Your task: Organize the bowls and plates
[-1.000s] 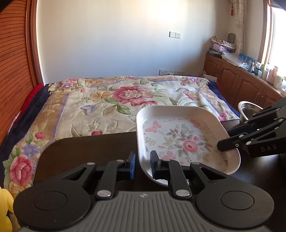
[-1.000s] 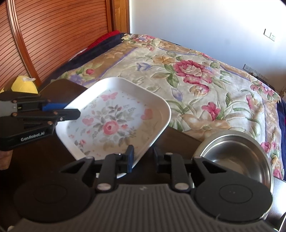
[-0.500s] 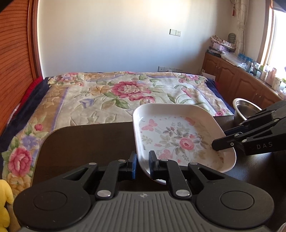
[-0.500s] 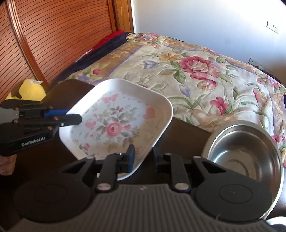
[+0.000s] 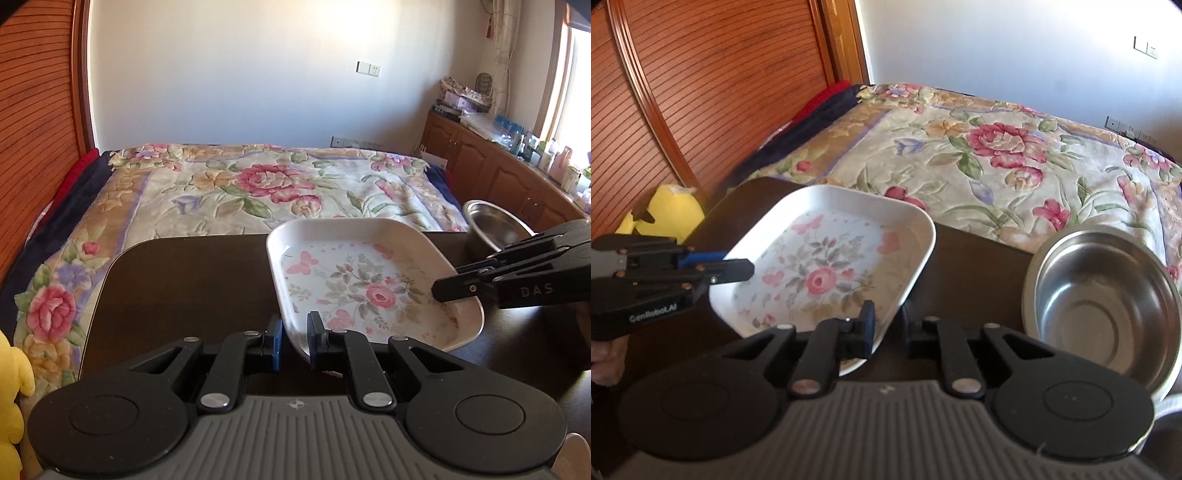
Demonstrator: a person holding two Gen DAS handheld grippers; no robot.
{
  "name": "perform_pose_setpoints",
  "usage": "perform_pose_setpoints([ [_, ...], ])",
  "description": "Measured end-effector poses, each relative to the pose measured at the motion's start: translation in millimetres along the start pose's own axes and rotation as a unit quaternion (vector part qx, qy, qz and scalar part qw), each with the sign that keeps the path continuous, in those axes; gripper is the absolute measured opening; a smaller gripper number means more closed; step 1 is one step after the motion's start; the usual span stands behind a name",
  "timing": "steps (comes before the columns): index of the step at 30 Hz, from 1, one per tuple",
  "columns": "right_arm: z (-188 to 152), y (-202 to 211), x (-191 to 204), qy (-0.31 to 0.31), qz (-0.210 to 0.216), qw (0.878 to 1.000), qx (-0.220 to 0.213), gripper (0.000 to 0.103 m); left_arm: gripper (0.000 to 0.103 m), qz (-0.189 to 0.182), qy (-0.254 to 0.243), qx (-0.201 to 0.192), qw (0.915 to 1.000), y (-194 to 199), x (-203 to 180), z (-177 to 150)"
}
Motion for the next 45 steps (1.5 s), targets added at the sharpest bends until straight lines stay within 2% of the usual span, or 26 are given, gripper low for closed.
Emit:
perform_pose_setpoints([
  [12,-14,49,11,0.003,0.009,0.999,-0.044,0.016,0.015,0.016,-0.017,-0.032,0.9992,57,-26,-4],
  [21,-30,82,10,-0.002,0.011,0.998,-0.069,0.016,0.015,0.013,-0.026,-0.058,0.9979,94,-49,-11],
  [32,-60,107,8,-0.01,0.01,0.997,-0.082,0.016,0.016,0.005,-0.036,-0.068,0.997,121,-74,-32],
  [45,-99,128,7,-0.026,0.016,0.995,-0.095,0.016,0.016,-0.008,-0.04,-0.064,0.9971,140,-97,-73],
])
Point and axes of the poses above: each gripper's, at about its wrist camera, not at the fingertips, and y roughly against the way its jaws point, x to its left, z to its top, the point moved 3 cm from there along -y, roughly the way its jaws point, and after that the axes turned 4 degrees about -y, right-handed, at the moved point
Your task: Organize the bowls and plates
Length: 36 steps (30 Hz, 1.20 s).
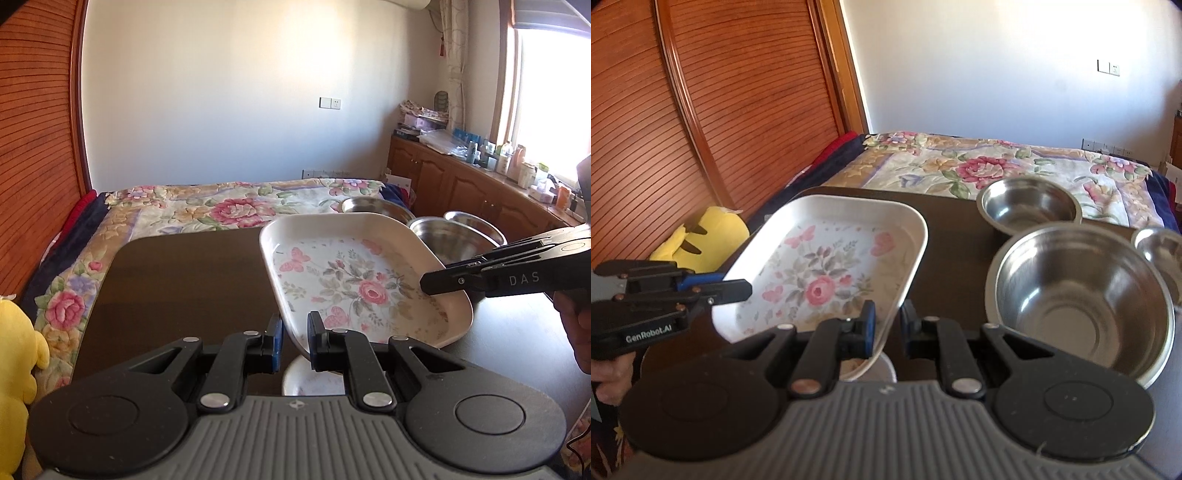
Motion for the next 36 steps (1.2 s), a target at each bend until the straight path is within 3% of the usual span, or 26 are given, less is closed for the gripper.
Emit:
perform_pose_setpoints([
  [10,-33,22,8,-0.006,0.017,1.0,-0.011,0.016,0.016,-0.015,0.016,0.001,0.9998,23,-11,-31],
  [20,-59,21,13,-0.004,0.016,1.0,-0.017,0.016,0.016,-0.006,0.012,0.01,0.9999,27,-19,-53],
  [36,-75,21,16,-0.016,0.011,0.999,-0.027,0.016,0.015,0.002,0.009,0.017,0.9998,25,-20,-69],
])
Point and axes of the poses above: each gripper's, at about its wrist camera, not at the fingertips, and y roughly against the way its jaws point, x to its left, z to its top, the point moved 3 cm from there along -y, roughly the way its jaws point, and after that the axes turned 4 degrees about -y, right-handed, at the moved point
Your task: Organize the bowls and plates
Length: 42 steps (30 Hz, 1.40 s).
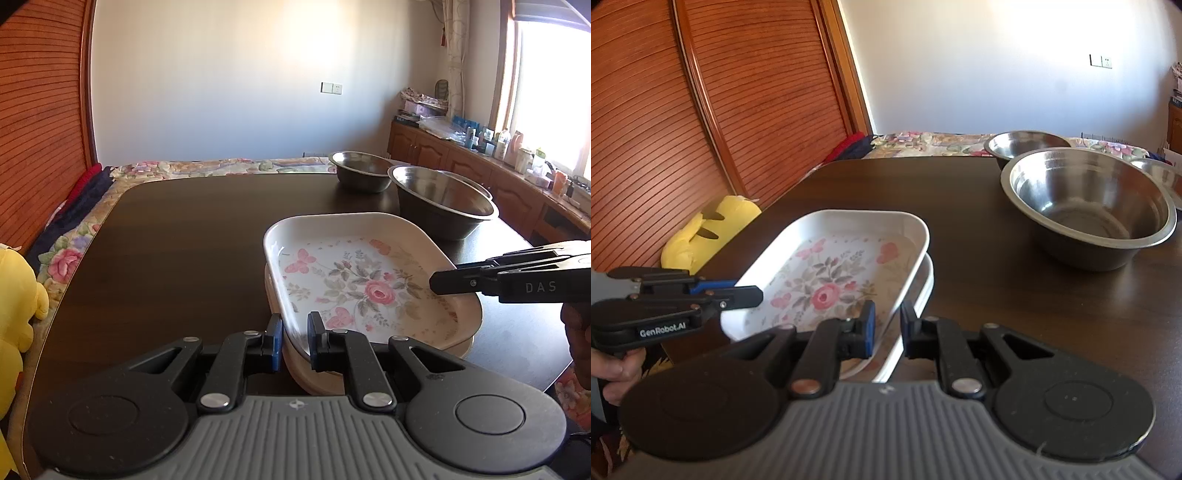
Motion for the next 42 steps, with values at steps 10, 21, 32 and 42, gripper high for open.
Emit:
perform_pose_setpoints([
  [10,-3,2,-1,-0.001,-0.004,1.0,-0.015,0.016,0.016,0.006,-0.004,-0.002,1.0,0,-1,-1],
  [21,-9,2,-2,-0.005,-0.009,1.0,-0.023,0.016,0.016,0.008,-0.005,-0.007,0.9999,0,-3,-1],
  [32,-12,1,-4,-0.01,-0.008,0.999,-0.029,0.016,0.016,0.009,-0.004,-0.006,0.9999,0,-3,-2],
  [42,-4,23,-14,-0.017,-0.003,0.998,-0.064,0.016,0.016,0.002,0.0,-0.027,0.9996,5,-5,15],
])
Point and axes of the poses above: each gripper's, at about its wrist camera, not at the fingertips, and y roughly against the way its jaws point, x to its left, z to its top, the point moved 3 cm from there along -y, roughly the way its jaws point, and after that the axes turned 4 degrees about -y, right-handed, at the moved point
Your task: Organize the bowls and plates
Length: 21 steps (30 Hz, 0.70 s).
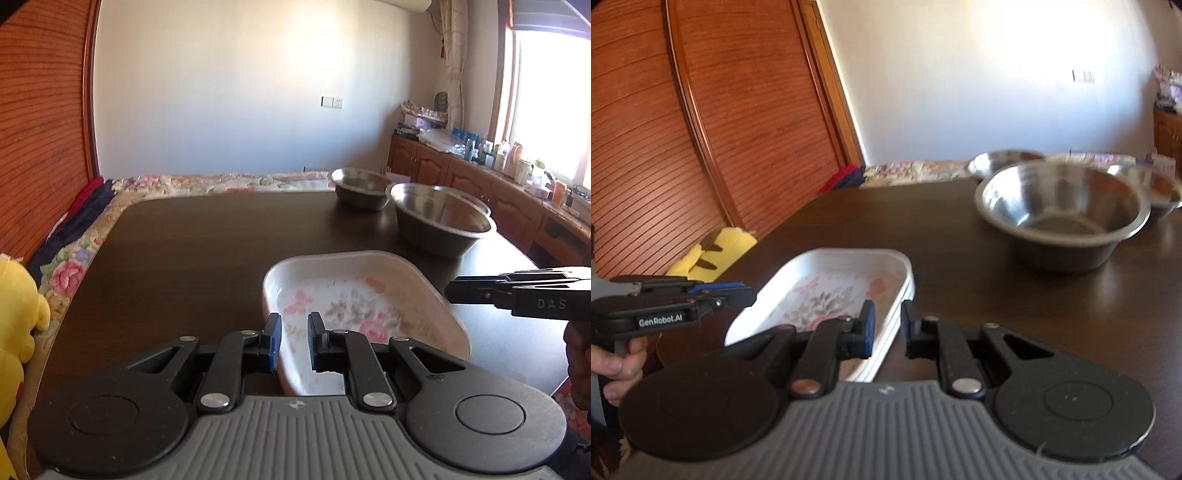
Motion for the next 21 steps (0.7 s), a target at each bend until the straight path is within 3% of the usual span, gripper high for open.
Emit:
perform_pose_setpoints([
  [9,23,33,-37,0.013,-0.046,0.996,-0.072,0.017,0.023,-0.015,-0.02,-0.018,0.9995,-21,-30,35],
  [14,33,43,-66,0.031,-0.092,0.99,-0.104,0.017,0.023,-0.024,-0.026,-0.017,0.9992,-44,-53,52],
  [18,39,46,-92,0.027,-0.103,0.987,-0.117,0.018,0.024,-0.027,-0.028,-0.015,0.9991,-63,-72,62],
  [21,44,44,-109,0.029,-0.113,0.986,-0.121,0.019,0.03,-0.026,-0.029,-0.015,0.9991,-75,-83,67],
])
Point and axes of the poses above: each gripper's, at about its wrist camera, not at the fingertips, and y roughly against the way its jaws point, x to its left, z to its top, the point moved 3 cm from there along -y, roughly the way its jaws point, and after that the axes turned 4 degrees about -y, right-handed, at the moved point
